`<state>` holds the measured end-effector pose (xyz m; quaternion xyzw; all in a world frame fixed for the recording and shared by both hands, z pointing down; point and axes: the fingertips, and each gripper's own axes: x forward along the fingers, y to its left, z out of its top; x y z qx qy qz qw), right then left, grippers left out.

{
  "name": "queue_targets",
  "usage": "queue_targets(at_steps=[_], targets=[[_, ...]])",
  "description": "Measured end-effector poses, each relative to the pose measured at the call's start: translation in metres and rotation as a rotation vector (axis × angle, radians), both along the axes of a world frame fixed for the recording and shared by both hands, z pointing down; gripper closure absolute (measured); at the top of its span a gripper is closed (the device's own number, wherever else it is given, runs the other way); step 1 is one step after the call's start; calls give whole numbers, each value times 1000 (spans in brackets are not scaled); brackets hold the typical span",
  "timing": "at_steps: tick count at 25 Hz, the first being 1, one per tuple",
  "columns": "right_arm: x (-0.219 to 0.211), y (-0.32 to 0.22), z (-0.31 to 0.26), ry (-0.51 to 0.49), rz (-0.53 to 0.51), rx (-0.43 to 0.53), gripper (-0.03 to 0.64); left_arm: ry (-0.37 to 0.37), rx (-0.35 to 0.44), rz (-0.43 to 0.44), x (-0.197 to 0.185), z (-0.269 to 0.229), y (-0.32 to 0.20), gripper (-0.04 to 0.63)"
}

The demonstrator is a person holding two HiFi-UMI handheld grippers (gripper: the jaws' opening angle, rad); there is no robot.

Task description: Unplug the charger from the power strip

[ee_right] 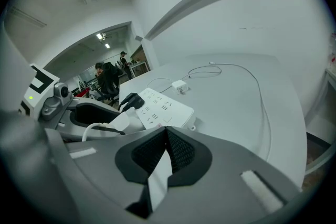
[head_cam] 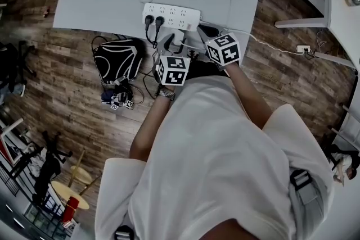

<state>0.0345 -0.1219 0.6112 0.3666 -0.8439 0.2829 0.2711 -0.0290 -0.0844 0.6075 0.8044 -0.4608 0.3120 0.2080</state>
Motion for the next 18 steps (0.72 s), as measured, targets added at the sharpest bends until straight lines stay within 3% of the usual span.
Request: queue_targets(at_steps=[6,11,18], targets=[[8,0,2,12,6,4,612,-10,-2,41,14,0,-8,394],[15,-1,-1,9,36,10,612,-40,-9,128,33,6,2,350],[23,3,-2,19,83,2,612,-60,71,172,44,12,7,319]])
